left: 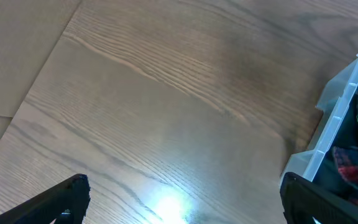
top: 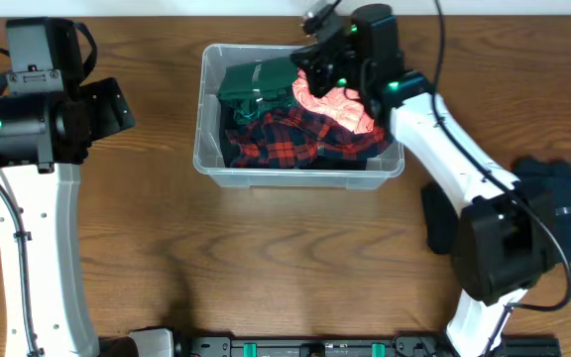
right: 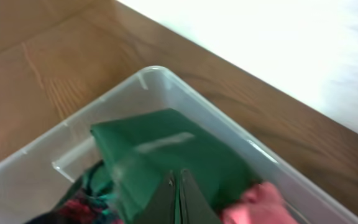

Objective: Pack container
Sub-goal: 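Spread and tuck the pink shirt inside the bin with the right gripper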

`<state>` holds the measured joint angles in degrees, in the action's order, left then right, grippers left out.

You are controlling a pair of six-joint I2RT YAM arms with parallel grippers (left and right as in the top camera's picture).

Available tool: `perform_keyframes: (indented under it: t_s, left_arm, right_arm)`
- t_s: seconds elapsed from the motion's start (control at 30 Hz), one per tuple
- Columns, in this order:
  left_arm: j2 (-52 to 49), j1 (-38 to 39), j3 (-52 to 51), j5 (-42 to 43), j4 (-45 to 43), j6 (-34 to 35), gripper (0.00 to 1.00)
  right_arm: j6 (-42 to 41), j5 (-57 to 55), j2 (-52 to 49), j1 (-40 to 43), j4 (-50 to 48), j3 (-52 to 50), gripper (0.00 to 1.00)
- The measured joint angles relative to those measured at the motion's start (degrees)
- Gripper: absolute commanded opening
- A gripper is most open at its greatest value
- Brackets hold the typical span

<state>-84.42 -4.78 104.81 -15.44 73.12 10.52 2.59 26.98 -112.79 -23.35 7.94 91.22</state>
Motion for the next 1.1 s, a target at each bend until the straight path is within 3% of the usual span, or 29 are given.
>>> perform_keyframes:
  t_s: [0.4,0.83,0.9,0.93,1.1]
  left_arm:
    - [0.00,0.00,-0.02,0.00,0.02,0.00,0.98]
    - [0.00,0.00,0.00,0.00,0.02,0.00,0.98]
    - [0.00,0.00,0.00,0.02,0.02,0.00,0.98]
    - [0.00,0.00,0.00,0.00,0.02,0.00,0.98]
    - [0.00,0.00,0.00,0.02,0.02,0.00,0.98]
  right_arm:
    - [-0.11,-1.16,-11.45,-3.89,-3.48,0.02,0.01]
    - [-0.07,-0.74,-12.04,-3.89,-2.03,1.31,0.02]
    - [-0.17,-0.96,-11.21,-3.89,-1.16,1.27,0.17]
    - [-0.33,-1.11,-10.49,-3.89,-0.42,1.11,0.38]
    - [-0.07,-1.99,-3.39,-3.48,3.04,-0.26,0.99]
